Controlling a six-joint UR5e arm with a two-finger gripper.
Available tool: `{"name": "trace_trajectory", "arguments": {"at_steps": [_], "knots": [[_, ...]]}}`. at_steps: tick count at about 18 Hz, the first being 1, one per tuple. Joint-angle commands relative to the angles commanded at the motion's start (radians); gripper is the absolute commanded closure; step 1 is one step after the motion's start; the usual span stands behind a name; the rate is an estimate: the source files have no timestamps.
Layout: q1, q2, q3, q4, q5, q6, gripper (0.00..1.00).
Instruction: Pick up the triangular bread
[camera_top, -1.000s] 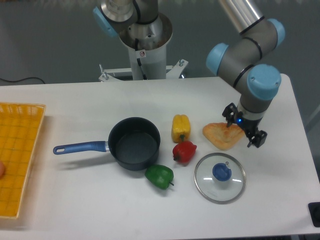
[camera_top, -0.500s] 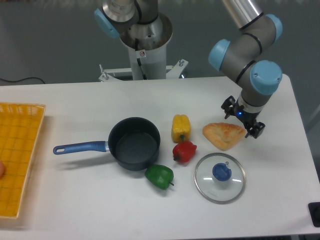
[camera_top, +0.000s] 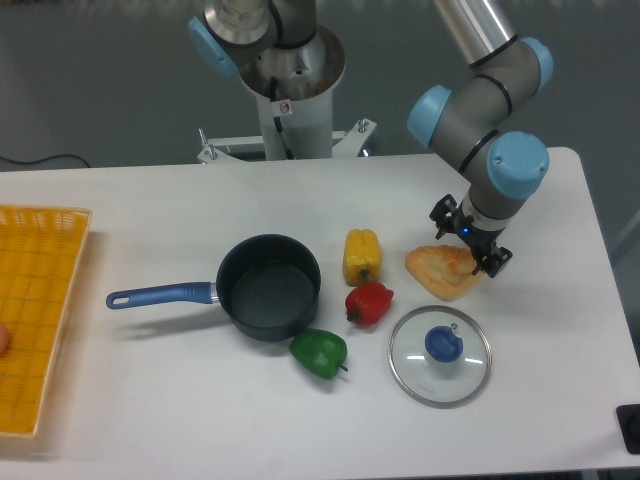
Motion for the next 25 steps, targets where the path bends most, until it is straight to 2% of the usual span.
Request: {"name": "trace_trajectory", "arguments": {"at_steps": [2,4,6,8,18,22,25], "knots": [[0.002,0.0,0.005,0.0,0.0,0.0,0.41],[0.002,0.001,0.005,0.0,0.0,0.0,0.59],[0.002,0.002,0.011,0.0,0.0,-0.002,0.82],[0.003,0.002,0.011,0.0,0.0,-0.002,0.99],[0.002,0.014,0.035,-0.002,0.003,0.003,1.0],[-0.003,0.04,0.071,-0.023,0.008,0.003,1.0],[-0.017,0.051,0.1,-0.076,0.011,0.003,1.0]]}}
